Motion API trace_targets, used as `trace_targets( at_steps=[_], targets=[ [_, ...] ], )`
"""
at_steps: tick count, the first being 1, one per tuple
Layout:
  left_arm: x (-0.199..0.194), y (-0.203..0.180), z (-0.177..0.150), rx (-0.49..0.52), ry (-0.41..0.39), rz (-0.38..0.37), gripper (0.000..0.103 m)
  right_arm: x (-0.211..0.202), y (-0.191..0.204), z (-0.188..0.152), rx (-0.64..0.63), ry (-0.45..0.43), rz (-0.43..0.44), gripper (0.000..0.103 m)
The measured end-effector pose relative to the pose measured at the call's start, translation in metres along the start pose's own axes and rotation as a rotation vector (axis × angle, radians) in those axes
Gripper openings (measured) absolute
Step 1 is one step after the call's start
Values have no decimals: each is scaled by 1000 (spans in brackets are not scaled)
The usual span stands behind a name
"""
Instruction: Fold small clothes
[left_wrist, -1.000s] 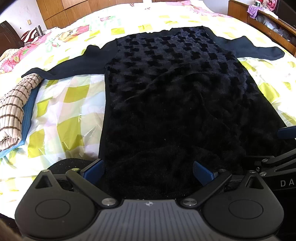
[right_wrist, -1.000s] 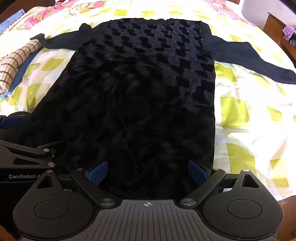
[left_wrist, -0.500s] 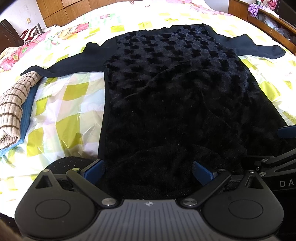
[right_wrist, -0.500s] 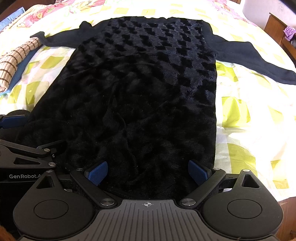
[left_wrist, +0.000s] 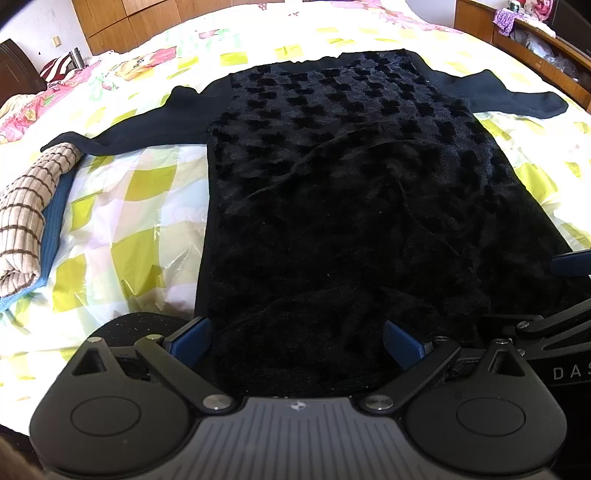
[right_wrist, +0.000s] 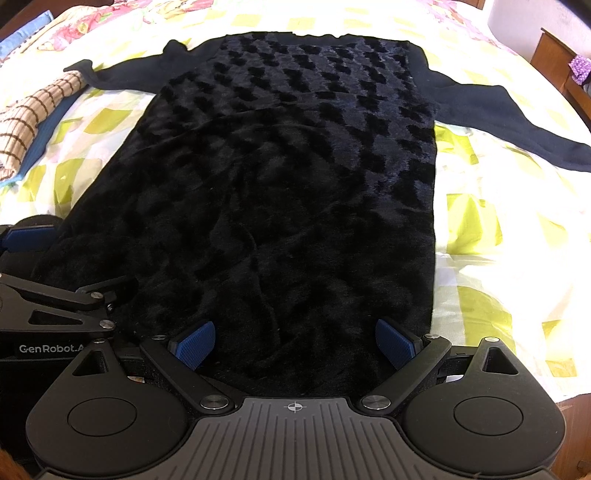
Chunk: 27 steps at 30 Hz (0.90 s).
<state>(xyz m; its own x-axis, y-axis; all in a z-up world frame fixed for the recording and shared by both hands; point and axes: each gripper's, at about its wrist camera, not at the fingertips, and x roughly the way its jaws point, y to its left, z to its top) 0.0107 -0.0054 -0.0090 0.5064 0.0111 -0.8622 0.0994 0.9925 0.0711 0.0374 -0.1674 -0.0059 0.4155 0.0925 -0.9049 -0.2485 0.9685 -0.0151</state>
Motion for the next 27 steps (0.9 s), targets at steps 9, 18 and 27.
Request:
trace_targets(
  at_steps=[9, 18, 27],
  targets=[
    [0, -1, -1, -1, 0, -2, 103, -3, -5, 1, 35, -15, 5, 95],
    [-1, 1, -2, -4, -2, -1, 103, -3, -4, 0, 29, -15, 2, 95],
    [-1, 1, -2, -5, -2, -1, 103, -3, -3, -1, 25, -14, 2, 95]
  ],
)
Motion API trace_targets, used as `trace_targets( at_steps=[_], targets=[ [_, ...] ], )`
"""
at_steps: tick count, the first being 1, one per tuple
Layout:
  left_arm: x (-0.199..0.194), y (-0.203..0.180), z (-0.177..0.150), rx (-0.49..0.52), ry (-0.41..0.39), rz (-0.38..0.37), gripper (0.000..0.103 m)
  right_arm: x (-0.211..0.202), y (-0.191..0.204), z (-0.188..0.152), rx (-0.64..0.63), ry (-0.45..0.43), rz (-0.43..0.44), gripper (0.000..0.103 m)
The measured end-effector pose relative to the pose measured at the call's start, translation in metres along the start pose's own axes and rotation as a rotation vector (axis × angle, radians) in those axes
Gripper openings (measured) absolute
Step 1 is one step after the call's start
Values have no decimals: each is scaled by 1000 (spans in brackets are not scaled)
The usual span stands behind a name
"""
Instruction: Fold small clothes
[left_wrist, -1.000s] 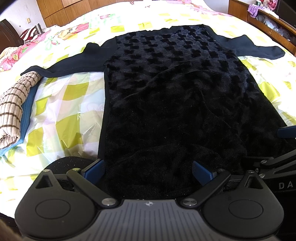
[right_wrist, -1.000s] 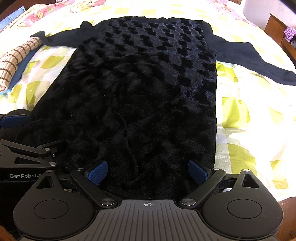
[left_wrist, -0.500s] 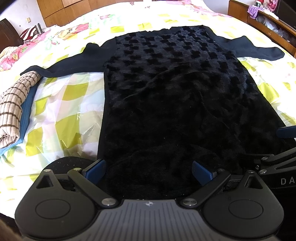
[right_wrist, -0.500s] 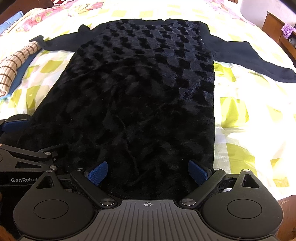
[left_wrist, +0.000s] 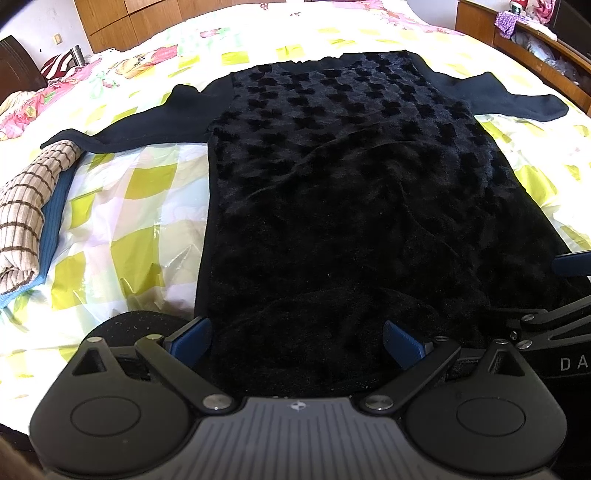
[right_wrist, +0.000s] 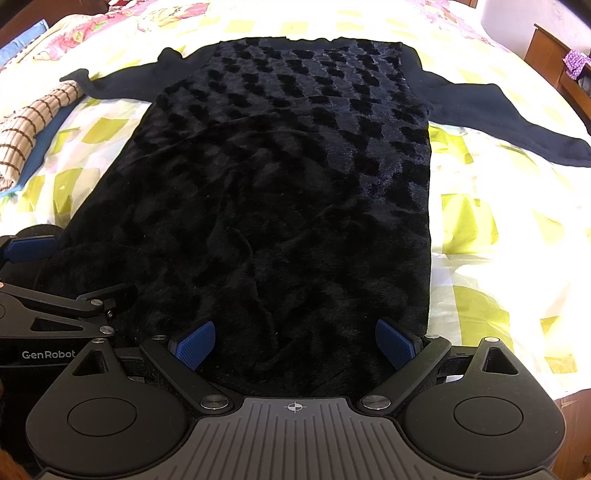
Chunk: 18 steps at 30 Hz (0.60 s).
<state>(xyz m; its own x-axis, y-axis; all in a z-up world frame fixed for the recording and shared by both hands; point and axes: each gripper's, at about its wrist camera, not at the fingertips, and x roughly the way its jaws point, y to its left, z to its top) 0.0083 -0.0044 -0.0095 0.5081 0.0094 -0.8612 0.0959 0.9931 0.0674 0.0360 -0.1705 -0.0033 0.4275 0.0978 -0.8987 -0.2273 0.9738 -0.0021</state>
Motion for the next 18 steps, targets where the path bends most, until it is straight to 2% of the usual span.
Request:
trace_targets(
  at_steps=[18],
  targets=[
    [2, -1, 1, -5, 8, 1, 103, 2, 1, 1, -2, 3, 2, 95]
  ],
)
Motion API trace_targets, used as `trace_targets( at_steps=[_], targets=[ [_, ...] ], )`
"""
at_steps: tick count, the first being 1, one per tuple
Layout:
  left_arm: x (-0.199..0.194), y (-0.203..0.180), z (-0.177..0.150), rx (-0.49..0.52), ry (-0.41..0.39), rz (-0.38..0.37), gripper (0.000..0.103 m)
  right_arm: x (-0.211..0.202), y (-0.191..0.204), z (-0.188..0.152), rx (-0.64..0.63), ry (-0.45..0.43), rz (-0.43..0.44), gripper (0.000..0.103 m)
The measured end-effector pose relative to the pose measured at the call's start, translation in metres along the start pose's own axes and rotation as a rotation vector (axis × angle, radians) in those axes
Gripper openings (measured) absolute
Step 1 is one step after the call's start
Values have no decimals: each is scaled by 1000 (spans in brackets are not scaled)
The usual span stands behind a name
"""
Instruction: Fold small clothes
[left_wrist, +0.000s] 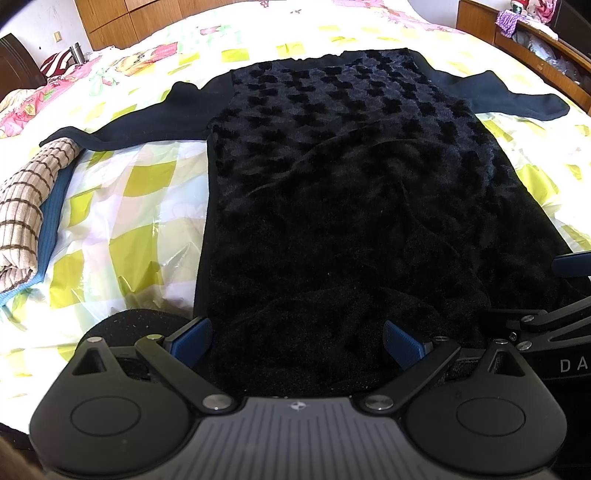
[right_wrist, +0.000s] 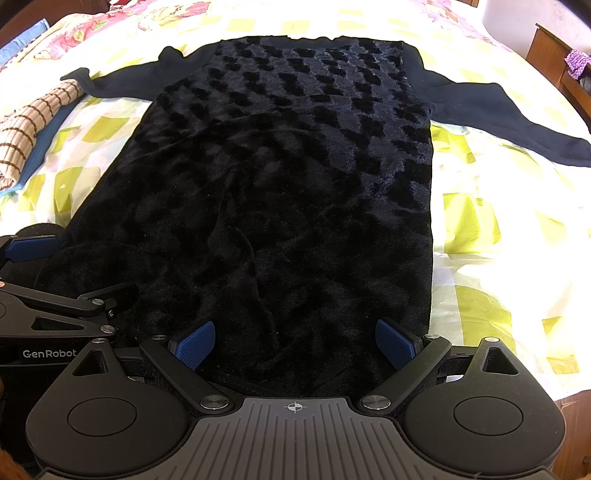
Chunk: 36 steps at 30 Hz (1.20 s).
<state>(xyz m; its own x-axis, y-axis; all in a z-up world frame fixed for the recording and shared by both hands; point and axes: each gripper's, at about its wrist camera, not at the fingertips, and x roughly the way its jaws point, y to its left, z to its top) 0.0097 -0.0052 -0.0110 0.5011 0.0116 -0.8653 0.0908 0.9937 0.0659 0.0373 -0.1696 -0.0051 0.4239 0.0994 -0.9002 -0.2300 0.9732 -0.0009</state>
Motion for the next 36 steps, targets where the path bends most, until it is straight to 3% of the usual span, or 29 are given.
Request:
trace_targets(
  at_steps=[27, 36],
  targets=[
    [2, 3, 8, -13, 1, -15, 103, 4, -4, 9, -6, -7, 1, 95],
    [-31, 19, 20, -9, -38, -64, 103, -26, -15, 17, -16, -44, 46, 95]
  ],
)
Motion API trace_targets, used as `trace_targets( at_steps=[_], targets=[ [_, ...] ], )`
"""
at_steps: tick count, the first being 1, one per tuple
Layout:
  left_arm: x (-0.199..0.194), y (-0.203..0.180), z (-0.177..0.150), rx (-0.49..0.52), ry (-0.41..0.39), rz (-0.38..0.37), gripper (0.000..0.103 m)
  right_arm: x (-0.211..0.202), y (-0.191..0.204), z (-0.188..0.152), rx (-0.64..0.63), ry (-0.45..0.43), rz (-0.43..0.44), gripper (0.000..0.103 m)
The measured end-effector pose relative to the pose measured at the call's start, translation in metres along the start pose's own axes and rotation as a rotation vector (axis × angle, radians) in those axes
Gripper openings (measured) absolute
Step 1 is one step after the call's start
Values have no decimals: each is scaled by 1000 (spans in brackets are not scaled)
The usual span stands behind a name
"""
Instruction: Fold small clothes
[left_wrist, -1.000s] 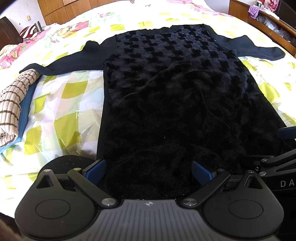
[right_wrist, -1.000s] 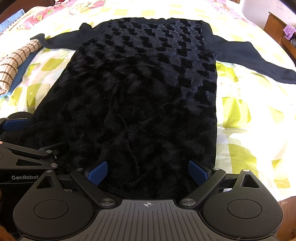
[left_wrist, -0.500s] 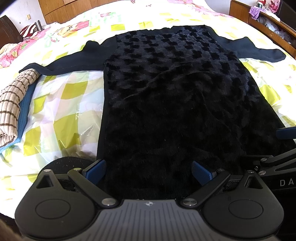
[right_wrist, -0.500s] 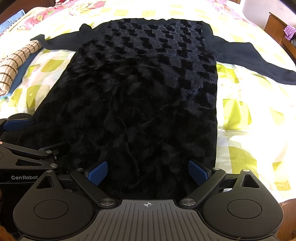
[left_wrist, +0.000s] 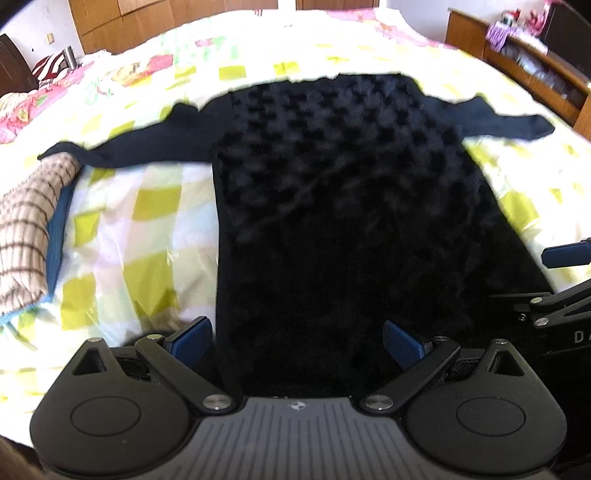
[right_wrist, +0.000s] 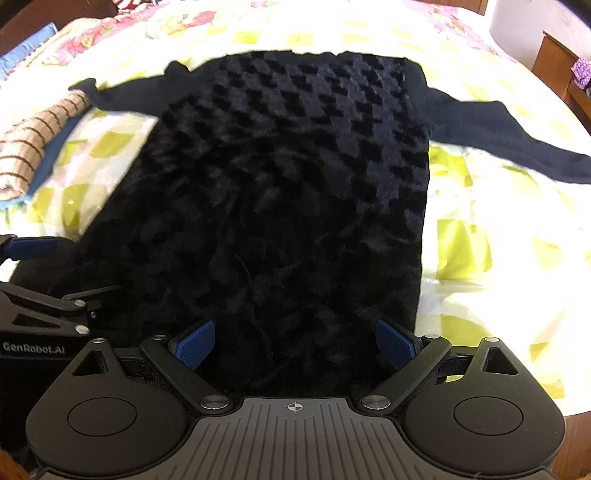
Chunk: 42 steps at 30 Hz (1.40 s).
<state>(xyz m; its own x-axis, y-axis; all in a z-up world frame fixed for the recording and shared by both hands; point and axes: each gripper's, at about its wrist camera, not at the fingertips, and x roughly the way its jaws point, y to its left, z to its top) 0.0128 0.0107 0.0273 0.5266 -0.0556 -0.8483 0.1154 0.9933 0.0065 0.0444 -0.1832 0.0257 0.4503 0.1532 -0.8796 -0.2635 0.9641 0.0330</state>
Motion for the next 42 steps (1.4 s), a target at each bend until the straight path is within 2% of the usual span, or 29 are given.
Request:
trace_targets(
  at_steps=[3, 6, 11, 16, 19, 21, 24, 28, 29, 30, 31, 32, 33, 36, 42],
  targets=[
    [-12, 2, 20, 5, -76, -17, 103, -16, -13, 13, 23, -61, 8, 95],
    [0, -1, 43, 10, -132, -16, 103, -8, -42, 37, 107, -117, -16, 95],
    [42, -15, 92, 45, -221, 0, 103, 34, -119, 72, 374, -138, 27, 95],
    [95, -30, 138, 74, -262, -26, 103, 67, -173, 94, 516, -225, 37, 95],
    [121, -36, 156, 127, -314, 32, 103, 86, -196, 108, 595, -251, 48, 95],
    [135, -30, 167, 136, -317, 52, 103, 97, -205, 116, 612, -264, 62, 95],
    [156, -10, 180, 79, -279, 47, 103, 117, -211, 128, 638, -254, 53, 97],
    [183, -5, 191, 28, -264, 28, 103, 126, -224, 129, 758, -320, 73, 94],
    [187, -8, 194, 33, -264, 20, 103, 126, -227, 128, 786, -339, 67, 86],
    [192, -13, 197, 40, -268, 8, 103, 124, -232, 127, 806, -353, 55, 74],
    [198, -19, 201, 46, -270, -1, 103, 124, -235, 128, 824, -362, 41, 66],
    [205, -24, 205, 54, -265, -3, 103, 126, -240, 130, 839, -369, 32, 52],
    [212, -29, 210, 62, -262, -3, 103, 129, -246, 132, 854, -375, 30, 44],
    [227, -39, 222, 65, -262, 1, 103, 134, -263, 133, 913, -399, 46, 32],
    [253, -66, 258, 67, -284, -7, 103, 134, -291, 123, 1003, -478, 44, 20]
  ],
)
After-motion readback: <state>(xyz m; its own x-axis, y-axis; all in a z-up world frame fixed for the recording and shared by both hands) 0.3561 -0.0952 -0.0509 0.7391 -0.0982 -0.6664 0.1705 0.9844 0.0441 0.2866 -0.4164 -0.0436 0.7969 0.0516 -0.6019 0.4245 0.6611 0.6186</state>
